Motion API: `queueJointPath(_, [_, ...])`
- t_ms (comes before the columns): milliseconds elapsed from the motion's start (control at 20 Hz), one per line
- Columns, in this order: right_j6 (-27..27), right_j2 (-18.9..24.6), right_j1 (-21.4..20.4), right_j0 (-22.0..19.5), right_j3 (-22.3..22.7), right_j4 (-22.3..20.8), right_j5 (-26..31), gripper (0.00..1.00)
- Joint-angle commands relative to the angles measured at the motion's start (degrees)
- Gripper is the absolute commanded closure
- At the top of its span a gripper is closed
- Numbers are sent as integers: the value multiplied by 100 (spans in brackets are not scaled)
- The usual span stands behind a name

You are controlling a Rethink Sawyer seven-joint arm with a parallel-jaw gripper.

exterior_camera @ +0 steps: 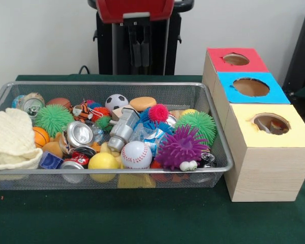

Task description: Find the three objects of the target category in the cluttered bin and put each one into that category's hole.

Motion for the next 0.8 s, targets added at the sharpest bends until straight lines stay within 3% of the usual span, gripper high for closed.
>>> queueJointPath(50, [-541,551,204,-156,928,-258,-556,100])
queueJointPath(800, [-135,546,402,-58,1079,-482,-1310,100])
